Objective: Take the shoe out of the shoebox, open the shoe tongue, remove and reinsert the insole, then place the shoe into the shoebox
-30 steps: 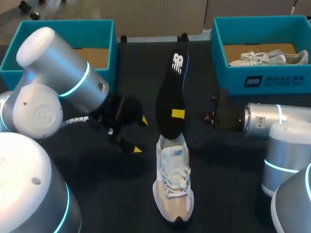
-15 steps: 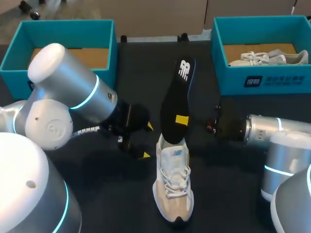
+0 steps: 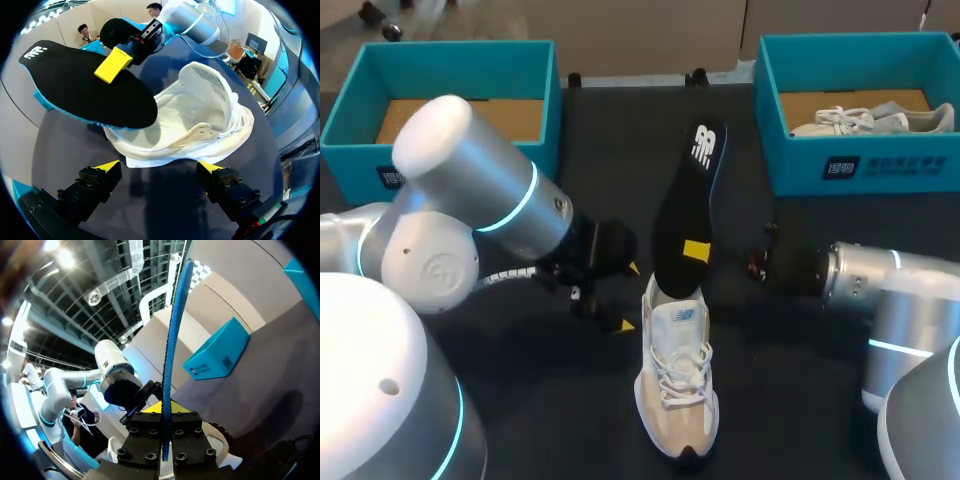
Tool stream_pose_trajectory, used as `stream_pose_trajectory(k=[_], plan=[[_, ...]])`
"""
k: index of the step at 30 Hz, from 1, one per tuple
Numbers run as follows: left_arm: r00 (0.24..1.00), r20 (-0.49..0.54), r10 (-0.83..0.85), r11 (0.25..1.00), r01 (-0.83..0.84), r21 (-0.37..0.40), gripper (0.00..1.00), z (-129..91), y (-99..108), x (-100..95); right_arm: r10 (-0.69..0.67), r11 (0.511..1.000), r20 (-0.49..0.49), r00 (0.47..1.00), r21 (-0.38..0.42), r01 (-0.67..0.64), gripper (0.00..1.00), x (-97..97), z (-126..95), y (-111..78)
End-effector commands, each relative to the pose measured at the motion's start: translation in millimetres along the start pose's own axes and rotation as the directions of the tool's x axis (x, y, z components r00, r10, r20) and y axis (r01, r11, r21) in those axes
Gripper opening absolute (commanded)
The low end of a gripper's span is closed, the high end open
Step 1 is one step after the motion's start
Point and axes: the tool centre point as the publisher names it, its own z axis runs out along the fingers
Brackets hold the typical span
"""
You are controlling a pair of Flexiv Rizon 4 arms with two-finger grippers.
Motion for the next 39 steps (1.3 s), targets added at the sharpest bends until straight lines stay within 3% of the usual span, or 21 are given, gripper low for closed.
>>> stream_pose_trajectory(k=[1, 11, 39], plan=[[1.0, 0.002, -0.006, 1.0, 0.006, -0.003, 1.0, 8, 1, -3.7, -0.001, 1.0, 0.007, 1.0, -0.009, 0.001, 0.0, 3.3, -1, -2.5], [1.0, 0.018, -0.016, 0.999, 0.017, -0.04, 1.0, 7, -3, -7.8, -0.002, 1.0, 0.002, 1.0, -0.018, 0.002, 0.0, 0.8, -1, -6.4], [1.0, 0.008, 0.006, 1.0, -0.006, -0.03, 1.0, 9, -7, -7.1, -0.038, 0.999, -0.01, 0.999, 0.011, 0.038, 0.0, -1.4, -1, -27.7]])
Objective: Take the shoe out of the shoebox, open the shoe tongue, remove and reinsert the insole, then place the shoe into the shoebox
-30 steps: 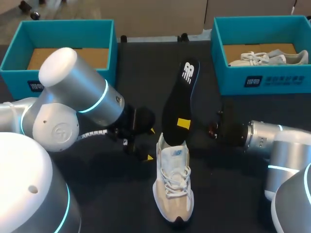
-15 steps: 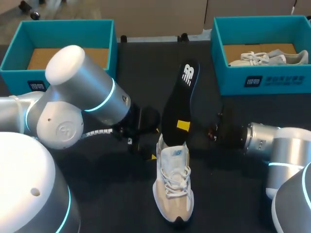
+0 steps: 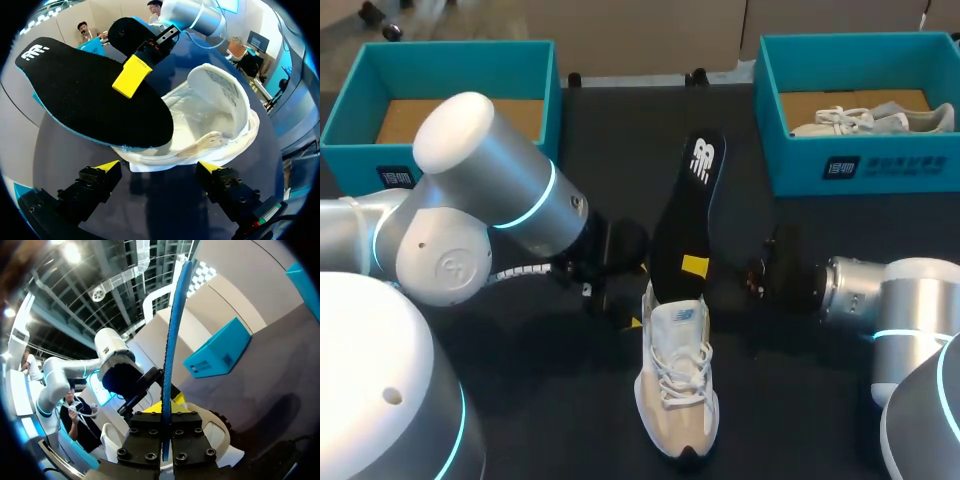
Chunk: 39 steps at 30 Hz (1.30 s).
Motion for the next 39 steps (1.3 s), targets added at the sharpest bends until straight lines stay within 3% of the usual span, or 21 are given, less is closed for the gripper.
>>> stream_pose_trajectory(k=[1, 22, 39], plan=[[1.0, 0.0, 0.001, 1.0, -0.001, 0.001, 1.0, 1, 0, -0.1, 0.009, 1.0, -0.004, 1.0, 0.005, -0.009, 0.0, 0.2, 0, -6.6], [1.0, 0.0, 0.001, 1.0, -0.001, 0.001, 1.0, 1, 0, -0.1, 0.056, 0.994, 0.024, 0.998, 0.093, -0.058, 0.0, 14.6, -4, -54.2], [1.0, 0.0, 0.001, 1.0, -0.001, 0.001, 1.0, 1, 0, -0.1, 0.121, 0.979, 0.035, 0.992, 0.16, -0.125, 0.0, 15.3, -5, -68.5]])
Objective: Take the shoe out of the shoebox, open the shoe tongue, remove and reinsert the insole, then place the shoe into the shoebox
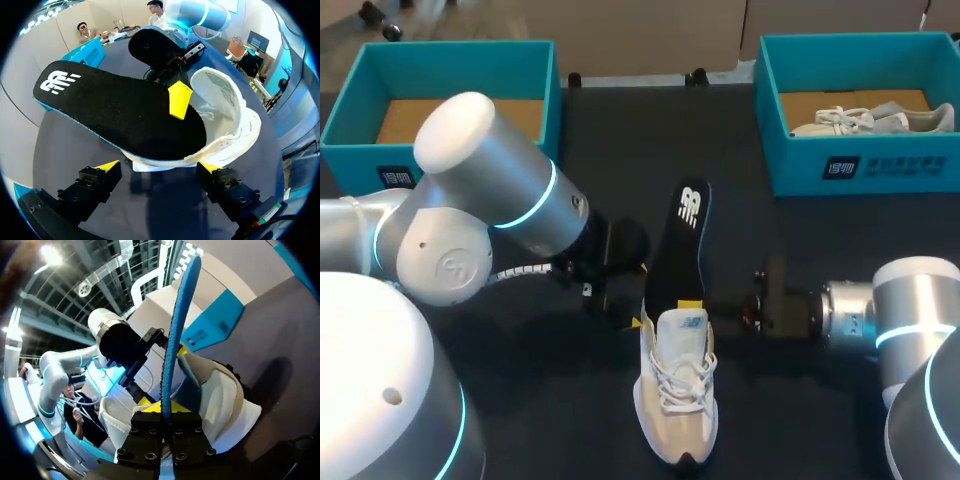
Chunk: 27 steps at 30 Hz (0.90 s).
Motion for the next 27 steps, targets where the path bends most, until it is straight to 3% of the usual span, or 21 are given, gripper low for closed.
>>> stream_pose_trajectory(k=[1, 5, 7, 10, 27], plan=[[1.0, 0.001, 0.001, 1.0, -0.001, 0.002, 1.0, 1, 0, 0.2, 0.004, 1.0, -0.011, 1.0, 0.003, -0.004, 0.0, -0.5, 2, -5.4], [1.0, 0.001, 0.001, 1.0, -0.001, 0.002, 1.0, 1, 0, 0.2, -0.005, 1.0, -0.024, 1.0, 0.007, 0.005, 0.0, 1.4, 3, 0.1], [1.0, 0.001, 0.001, 1.0, -0.001, 0.002, 1.0, 1, 0, 0.2, -0.01, 1.0, -0.027, 1.0, 0.011, 0.01, 0.1, 2.5, 4, 3.1], [1.0, 0.001, 0.001, 1.0, -0.001, 0.002, 1.0, 1, 0, 0.2, -0.017, 1.0, -0.027, 0.999, 0.017, 0.017, 0.17, 3.7, 4, 7.8], [1.0, 0.001, 0.001, 1.0, -0.001, 0.002, 1.0, 1, 0, 0.2, -0.054, 0.997, -0.041, 0.998, 0.058, 0.056, 0.33, 12.0, 10, 21.9]])
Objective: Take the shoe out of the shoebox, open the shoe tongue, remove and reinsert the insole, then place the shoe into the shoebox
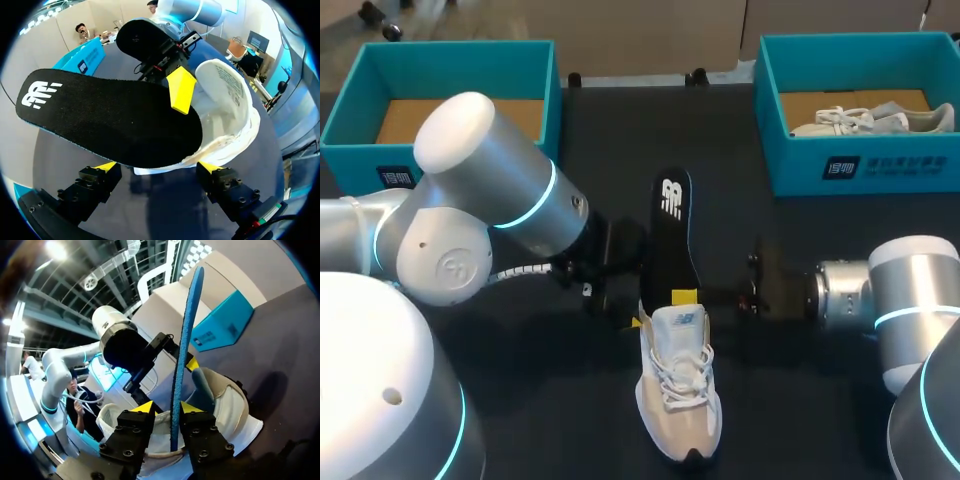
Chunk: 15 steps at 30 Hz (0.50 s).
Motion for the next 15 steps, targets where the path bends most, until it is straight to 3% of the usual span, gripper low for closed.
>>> stream_pose_trajectory(k=[1, 15], plan=[[1.0, 0.001, 0.001, 1.0, -0.001, 0.001, 1.0, 1, 0, 0.3, -0.004, 1.0, -0.004, 1.0, 0.018, 0.004, 0.33, 3.2, 3, 3.6], [1.0, 0.001, 0.001, 1.0, -0.001, 0.001, 1.0, 1, 0, 0.3, -0.049, 0.998, -0.005, 0.999, 0.042, 0.049, 0.35, 9.3, 9, 23.2]])
